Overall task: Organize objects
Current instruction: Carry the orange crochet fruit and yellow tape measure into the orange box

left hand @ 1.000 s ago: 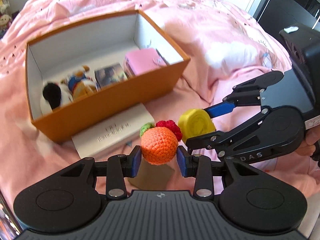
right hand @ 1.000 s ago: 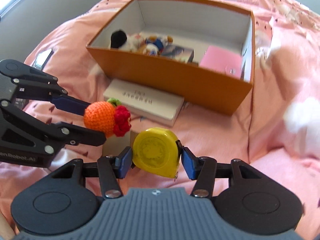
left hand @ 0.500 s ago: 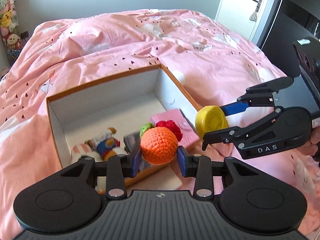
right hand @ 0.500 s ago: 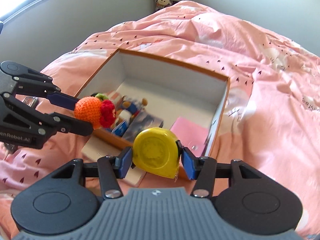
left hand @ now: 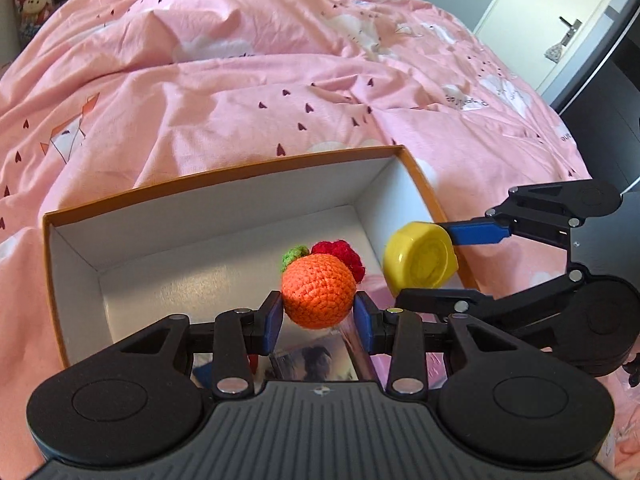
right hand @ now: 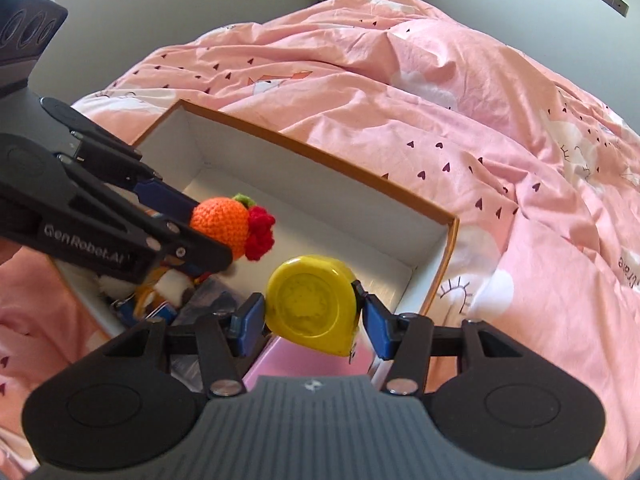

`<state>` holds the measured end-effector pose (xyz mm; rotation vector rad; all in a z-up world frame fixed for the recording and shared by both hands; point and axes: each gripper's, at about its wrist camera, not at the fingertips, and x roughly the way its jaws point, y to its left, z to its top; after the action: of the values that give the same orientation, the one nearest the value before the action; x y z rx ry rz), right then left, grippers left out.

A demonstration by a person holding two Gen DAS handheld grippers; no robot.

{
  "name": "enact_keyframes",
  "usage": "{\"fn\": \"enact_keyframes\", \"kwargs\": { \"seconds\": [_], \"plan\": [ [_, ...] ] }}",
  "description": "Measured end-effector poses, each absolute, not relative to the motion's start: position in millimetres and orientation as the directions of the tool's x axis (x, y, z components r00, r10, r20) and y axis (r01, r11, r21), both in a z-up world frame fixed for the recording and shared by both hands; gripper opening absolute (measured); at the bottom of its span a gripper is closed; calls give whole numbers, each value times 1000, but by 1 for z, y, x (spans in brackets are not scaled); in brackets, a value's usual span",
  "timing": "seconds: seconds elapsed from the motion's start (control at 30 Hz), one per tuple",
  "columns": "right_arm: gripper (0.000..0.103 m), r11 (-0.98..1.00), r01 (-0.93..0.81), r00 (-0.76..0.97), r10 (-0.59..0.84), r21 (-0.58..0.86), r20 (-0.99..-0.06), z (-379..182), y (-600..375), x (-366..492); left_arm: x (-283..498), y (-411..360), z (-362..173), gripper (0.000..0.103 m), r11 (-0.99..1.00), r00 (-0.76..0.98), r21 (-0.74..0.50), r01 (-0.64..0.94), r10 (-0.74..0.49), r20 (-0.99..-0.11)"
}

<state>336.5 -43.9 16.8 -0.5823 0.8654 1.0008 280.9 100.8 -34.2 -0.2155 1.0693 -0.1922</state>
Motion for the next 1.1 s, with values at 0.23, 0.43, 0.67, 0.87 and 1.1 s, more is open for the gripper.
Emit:
{"fn": "enact_keyframes", "kwargs": {
  "seconds": [0.23,0.43,0.67,0.87,1.1],
  "plan": [
    [56,431,-900,230,339,-67,-912,-20,3,376,309,118,-56,43,943,427,-332,-12,-296,-854],
    [56,433,-901,186,314,-34,-931,-41,24,383,320,130,-74,43,935,401,-352,-52,-303,-865],
    [55,349,-937,132,294,-22,-947,-57,45,370,319,139,-79,43,939,387,-340,-51,-295,-874],
    [56,448,-883,8,313,141,-950,-68,49,379,318,145,-80,43,939,392,-337,-70,-285,-875],
    [56,541,-803,-100,292,251,-951,-81,48,385,317,144,-83,43,940,385,-334,-68,-284,-878]
  ]
}}
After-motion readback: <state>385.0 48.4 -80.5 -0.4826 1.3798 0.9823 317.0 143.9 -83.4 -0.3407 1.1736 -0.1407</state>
